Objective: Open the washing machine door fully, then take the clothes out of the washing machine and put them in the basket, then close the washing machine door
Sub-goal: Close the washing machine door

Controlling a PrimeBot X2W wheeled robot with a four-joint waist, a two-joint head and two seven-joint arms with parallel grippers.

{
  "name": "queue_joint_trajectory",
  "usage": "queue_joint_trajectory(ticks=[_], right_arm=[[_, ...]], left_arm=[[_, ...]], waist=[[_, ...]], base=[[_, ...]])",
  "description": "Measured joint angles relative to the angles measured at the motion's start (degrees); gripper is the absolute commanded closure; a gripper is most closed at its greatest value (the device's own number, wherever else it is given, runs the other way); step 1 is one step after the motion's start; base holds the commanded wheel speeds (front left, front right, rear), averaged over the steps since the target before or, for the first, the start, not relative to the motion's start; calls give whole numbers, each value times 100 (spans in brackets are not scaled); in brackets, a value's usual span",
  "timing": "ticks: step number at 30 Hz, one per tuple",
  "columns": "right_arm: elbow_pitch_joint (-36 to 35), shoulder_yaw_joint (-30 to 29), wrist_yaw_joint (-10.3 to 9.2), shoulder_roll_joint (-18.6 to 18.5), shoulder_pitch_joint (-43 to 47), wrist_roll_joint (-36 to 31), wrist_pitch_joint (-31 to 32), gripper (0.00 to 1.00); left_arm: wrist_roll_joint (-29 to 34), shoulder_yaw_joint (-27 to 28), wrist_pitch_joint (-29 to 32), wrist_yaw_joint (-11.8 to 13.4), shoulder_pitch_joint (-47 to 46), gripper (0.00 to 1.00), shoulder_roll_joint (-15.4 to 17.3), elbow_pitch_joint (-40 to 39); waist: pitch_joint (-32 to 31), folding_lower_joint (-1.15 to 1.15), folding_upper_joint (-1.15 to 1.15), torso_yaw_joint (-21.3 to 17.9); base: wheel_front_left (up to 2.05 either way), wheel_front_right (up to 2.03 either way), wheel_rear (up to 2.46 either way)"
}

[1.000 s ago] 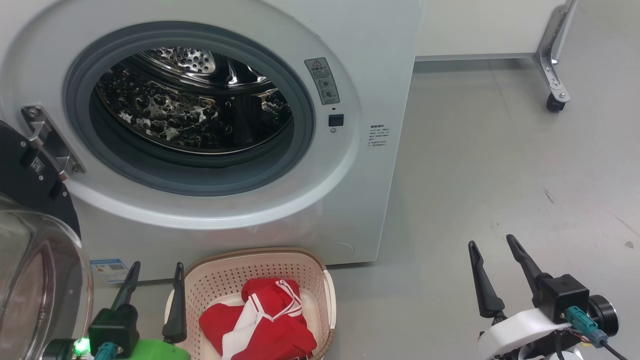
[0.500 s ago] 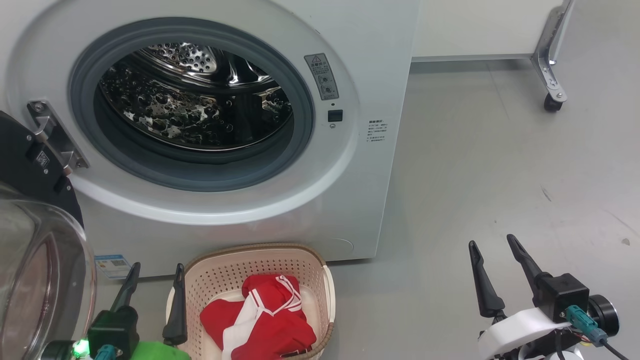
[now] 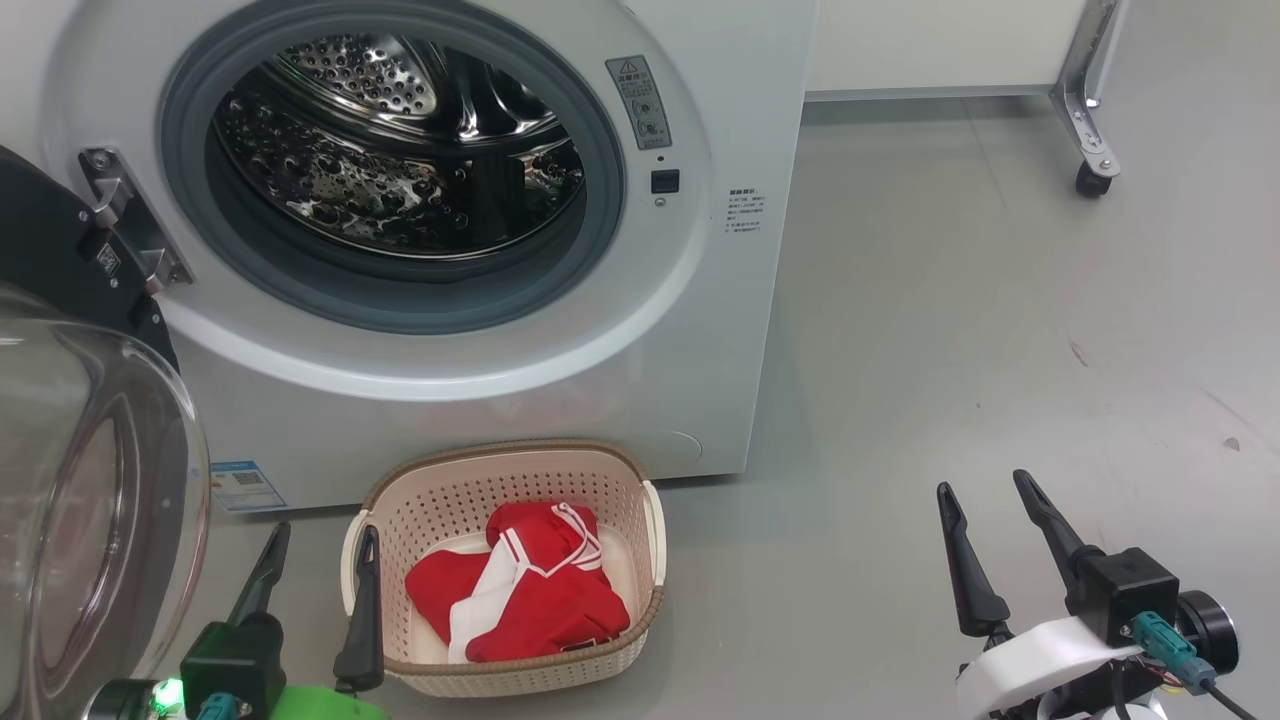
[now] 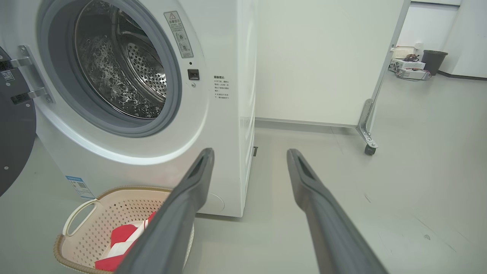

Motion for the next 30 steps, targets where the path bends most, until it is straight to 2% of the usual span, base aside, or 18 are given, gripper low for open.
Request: queue_joint_trajectory(ticks=[14,30], right_arm=[[-20,0,-5,-3,21,0,0,0],[-23,0,-52,-3,21,1,1,0]], left_arm=[[1,4,44,0,13,0,7,-146],[1,22,94,0,38,0,11,-249]], waist=[[11,0,0,20],[20,0,0,33]], base=[[-69,69,0],[-15,15,0]])
